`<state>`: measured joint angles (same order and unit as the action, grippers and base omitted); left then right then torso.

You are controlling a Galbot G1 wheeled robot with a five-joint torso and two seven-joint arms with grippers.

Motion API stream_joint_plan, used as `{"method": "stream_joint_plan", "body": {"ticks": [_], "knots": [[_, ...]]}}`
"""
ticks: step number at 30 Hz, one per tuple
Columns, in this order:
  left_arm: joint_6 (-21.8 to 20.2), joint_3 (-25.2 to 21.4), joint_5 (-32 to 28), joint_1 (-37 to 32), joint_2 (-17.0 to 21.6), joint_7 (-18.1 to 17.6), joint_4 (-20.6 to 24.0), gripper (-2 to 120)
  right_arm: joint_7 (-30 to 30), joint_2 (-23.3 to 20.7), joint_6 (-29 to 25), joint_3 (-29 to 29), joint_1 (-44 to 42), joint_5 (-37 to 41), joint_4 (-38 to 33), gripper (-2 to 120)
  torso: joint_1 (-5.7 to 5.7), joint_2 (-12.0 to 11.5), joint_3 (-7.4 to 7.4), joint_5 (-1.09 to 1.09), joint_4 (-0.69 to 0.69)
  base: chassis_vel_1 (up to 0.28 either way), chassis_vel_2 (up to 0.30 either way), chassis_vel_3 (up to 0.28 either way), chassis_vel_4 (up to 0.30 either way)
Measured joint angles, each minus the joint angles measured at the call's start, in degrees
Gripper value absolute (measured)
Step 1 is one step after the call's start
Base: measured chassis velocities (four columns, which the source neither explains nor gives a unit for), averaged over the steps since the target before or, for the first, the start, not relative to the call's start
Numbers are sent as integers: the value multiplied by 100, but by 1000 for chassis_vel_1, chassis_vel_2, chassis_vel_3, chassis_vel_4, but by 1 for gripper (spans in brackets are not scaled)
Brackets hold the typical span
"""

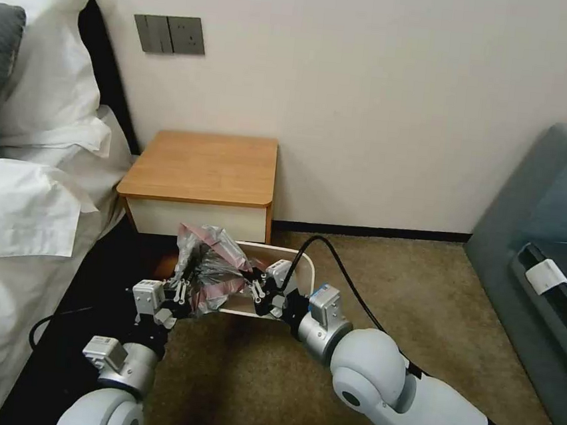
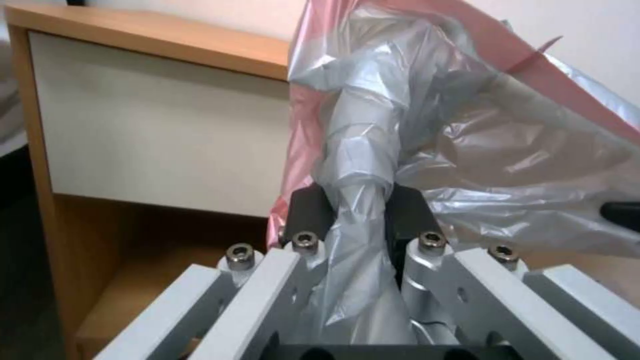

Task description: Pick up the garbage bag from the table and place it over the trash can.

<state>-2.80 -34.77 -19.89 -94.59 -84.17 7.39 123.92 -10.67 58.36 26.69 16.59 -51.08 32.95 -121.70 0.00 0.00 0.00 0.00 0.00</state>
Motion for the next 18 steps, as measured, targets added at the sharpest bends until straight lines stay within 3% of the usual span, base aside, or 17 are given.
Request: {"method": "stream_joint_plan", "body": {"ticks": [12, 18], "knots": [[55, -33, 206, -35, 58, 63, -137, 10, 77, -97, -43, -160, 293, 80, -408, 0, 0, 0, 0, 0, 0, 0, 0, 0, 0], [338, 108, 446, -207, 157, 140, -141, 10, 38, -203, -44, -271, 893, 312, 7, 0, 0, 0, 0, -1, 1, 0, 0, 0, 0]]}}
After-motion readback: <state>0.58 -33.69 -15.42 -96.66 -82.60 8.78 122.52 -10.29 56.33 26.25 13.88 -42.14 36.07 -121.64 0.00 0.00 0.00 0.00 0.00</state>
